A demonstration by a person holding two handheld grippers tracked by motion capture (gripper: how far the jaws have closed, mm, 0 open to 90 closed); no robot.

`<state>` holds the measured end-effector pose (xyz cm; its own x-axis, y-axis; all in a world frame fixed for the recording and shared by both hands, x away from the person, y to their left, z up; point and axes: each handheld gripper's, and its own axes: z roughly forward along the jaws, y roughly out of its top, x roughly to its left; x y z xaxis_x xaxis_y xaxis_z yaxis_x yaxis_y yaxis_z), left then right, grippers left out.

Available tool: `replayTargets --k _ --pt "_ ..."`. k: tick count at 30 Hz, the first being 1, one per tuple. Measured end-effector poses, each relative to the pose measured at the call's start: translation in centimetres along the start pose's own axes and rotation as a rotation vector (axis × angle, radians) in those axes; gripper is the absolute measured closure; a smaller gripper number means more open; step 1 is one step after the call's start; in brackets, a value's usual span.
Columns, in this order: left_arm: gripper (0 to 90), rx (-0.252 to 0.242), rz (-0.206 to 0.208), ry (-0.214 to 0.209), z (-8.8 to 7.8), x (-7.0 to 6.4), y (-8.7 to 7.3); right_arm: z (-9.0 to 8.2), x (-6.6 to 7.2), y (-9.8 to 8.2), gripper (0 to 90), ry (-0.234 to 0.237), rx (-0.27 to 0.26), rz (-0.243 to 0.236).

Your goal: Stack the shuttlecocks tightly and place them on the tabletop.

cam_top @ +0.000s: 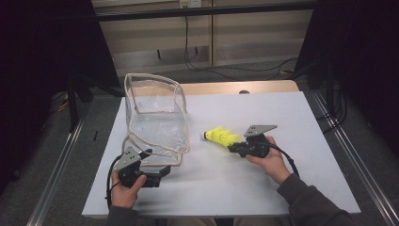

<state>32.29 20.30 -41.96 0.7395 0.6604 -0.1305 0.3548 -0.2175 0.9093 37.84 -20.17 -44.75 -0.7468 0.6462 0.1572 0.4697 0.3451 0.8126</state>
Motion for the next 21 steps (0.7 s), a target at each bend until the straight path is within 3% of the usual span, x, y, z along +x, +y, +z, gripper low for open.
replayTargets --k 9,21 --pt "3.6 0.000 -0.001 -0.003 0.0 0.0 0.0 0.6 0.1 0.1 67.5 -0.039 0.002 0.014" --pt "3.6 -0.001 -0.001 -0.003 0.0 0.0 0.0 1.5 0.2 0.3 60.2 -0.069 0.002 0.026"
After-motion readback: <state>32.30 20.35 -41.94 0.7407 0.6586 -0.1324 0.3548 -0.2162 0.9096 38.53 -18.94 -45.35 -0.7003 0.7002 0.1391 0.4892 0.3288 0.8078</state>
